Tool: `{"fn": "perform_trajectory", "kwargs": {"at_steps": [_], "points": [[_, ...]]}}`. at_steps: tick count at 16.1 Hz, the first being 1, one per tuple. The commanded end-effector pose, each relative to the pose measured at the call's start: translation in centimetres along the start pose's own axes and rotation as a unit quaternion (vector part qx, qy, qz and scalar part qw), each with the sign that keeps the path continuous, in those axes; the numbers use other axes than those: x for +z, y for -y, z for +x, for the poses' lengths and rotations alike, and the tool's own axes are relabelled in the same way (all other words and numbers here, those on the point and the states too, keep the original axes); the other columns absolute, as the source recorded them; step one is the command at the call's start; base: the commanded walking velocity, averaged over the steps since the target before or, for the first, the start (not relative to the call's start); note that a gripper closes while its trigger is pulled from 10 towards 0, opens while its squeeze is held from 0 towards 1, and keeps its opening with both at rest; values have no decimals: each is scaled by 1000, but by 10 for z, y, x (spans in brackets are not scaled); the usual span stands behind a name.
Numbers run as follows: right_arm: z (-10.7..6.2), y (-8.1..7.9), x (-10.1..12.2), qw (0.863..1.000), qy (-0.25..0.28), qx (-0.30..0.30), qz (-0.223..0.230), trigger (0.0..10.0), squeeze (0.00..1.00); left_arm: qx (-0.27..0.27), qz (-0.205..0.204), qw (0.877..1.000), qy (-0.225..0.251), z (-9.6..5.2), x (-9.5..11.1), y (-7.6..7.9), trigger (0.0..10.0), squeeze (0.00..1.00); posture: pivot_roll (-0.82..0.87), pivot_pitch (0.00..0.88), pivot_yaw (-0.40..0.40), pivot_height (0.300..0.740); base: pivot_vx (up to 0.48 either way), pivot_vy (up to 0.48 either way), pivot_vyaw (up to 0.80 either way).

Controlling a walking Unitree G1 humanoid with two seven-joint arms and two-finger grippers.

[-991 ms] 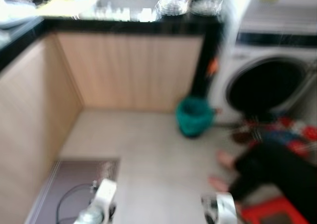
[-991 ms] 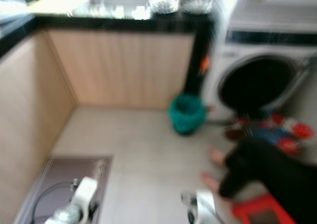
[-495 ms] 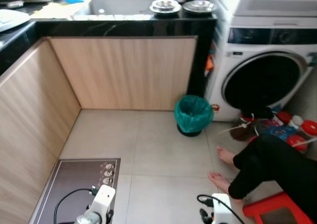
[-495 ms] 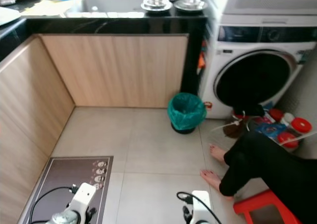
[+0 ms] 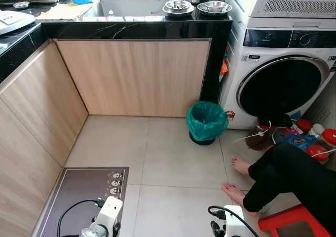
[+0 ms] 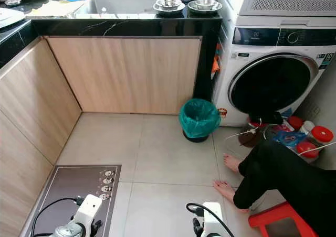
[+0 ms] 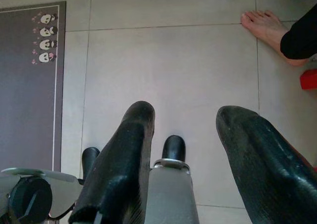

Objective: Kitchen organization

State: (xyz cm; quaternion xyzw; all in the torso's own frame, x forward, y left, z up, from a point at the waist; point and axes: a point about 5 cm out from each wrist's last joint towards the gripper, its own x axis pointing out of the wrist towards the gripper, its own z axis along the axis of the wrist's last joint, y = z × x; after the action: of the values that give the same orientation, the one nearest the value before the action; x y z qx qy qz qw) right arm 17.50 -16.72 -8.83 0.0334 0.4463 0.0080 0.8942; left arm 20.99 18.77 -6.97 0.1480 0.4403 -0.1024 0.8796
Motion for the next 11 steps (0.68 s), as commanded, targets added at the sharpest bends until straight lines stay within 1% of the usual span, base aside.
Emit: {"fn": "perform_trajectory", "kwargs": {"at_steps": [1, 4, 11], "points": [[1, -1, 1, 1000, -1, 1, 7, 10000, 0, -3, 3, 1000, -12, 0, -4, -1, 10000, 0, -49, 0, 29, 740, 0, 0, 0], [1, -1, 1, 1000, -1, -1, 8, 10000, 0, 0, 0, 1000, -8, 0, -2, 0, 10000, 0, -49, 0, 29, 740, 0, 0, 0], [0, 0, 0, 1000, -4, 0, 2, 10000, 0, 0, -3, 1000, -10, 0, -4, 2, 10000, 0, -46, 0, 28, 740, 268, 0, 0]]}}
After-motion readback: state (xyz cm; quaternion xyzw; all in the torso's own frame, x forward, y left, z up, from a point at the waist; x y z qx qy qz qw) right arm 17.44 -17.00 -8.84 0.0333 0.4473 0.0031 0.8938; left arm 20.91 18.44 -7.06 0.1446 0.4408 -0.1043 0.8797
